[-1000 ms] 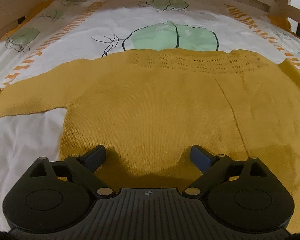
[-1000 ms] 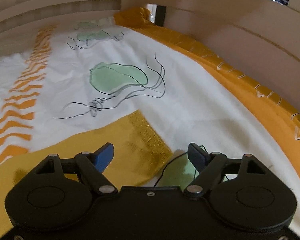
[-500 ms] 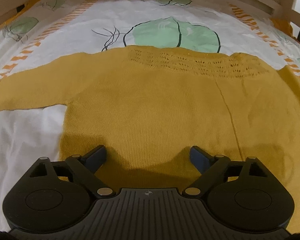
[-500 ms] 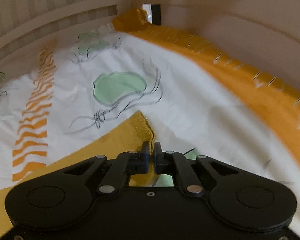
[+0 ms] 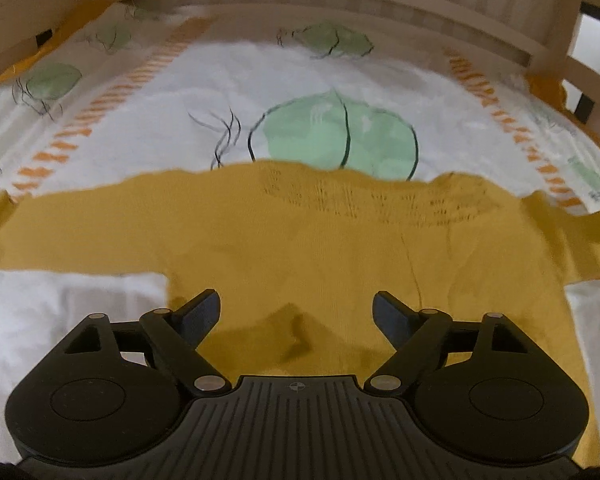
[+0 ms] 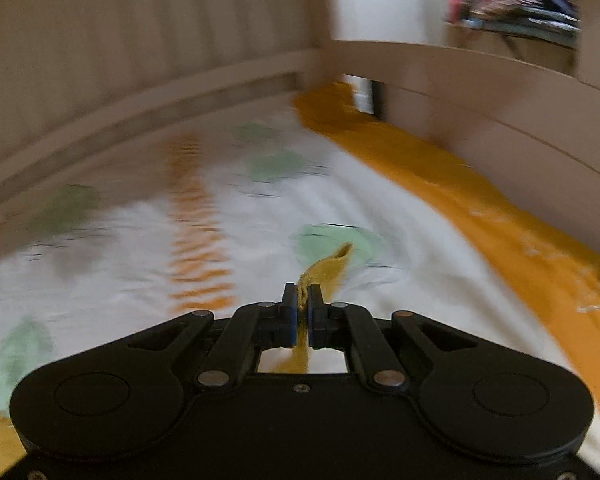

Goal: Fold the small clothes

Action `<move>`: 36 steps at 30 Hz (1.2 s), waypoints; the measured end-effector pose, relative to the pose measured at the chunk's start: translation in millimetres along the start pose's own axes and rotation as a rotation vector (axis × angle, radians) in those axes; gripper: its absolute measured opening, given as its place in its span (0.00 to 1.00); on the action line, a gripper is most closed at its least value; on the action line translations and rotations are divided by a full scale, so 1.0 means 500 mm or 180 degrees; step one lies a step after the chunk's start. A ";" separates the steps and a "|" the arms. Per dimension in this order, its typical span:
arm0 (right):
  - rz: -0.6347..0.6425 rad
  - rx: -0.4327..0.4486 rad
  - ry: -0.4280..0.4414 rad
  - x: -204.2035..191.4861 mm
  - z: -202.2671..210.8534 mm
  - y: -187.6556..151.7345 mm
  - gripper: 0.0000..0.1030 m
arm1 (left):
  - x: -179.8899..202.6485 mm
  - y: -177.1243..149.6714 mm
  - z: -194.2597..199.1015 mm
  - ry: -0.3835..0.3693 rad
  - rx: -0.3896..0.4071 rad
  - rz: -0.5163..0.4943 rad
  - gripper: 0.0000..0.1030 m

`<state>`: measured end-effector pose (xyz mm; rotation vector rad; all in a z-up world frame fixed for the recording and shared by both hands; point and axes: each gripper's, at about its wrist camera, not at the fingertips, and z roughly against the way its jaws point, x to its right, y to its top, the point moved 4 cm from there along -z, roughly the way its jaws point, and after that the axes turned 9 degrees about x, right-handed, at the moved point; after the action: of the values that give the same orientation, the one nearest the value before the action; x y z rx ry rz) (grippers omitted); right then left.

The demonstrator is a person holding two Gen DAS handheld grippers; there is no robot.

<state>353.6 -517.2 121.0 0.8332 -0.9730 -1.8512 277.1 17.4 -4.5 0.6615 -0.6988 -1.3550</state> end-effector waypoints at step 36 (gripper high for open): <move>0.0207 -0.0841 0.2189 -0.790 0.140 -0.524 0.59 | -0.243 0.062 0.029 0.0214 0.0108 0.1012 0.81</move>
<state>356.8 -56.2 -9.8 1.1429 -0.3102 -1.4292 275.4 141.2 20.9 0.5918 -0.7397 -1.0260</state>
